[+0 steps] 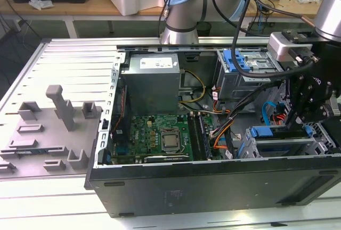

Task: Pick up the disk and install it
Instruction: 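Insert the first disk wire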

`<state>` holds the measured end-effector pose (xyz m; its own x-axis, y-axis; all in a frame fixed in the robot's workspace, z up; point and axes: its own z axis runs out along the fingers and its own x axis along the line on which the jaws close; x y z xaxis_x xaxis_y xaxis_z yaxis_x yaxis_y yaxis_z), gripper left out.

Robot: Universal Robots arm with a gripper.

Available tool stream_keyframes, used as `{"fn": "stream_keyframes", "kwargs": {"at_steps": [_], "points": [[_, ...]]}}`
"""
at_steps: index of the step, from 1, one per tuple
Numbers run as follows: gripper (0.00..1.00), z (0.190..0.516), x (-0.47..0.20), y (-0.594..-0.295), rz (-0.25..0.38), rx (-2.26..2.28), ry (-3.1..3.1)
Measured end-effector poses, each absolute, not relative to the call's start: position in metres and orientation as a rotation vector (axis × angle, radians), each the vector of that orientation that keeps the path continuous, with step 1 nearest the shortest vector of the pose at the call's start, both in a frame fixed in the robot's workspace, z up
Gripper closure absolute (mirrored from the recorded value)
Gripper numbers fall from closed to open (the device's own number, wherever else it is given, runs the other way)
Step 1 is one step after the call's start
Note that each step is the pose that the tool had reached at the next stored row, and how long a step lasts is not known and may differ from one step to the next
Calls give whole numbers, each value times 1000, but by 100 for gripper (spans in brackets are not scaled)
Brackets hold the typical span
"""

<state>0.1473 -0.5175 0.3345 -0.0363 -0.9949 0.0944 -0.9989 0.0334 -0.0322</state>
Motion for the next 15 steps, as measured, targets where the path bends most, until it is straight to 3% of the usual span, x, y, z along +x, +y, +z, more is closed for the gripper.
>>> {"fn": "stream_keyframes", "kwargs": {"at_steps": [3,6,15], "points": [[82,334,147,-517,136,2149,-2226],[69,335,147,-517,137,2148,-2225],[69,340,147,-517,138,2148,-2225]]}}
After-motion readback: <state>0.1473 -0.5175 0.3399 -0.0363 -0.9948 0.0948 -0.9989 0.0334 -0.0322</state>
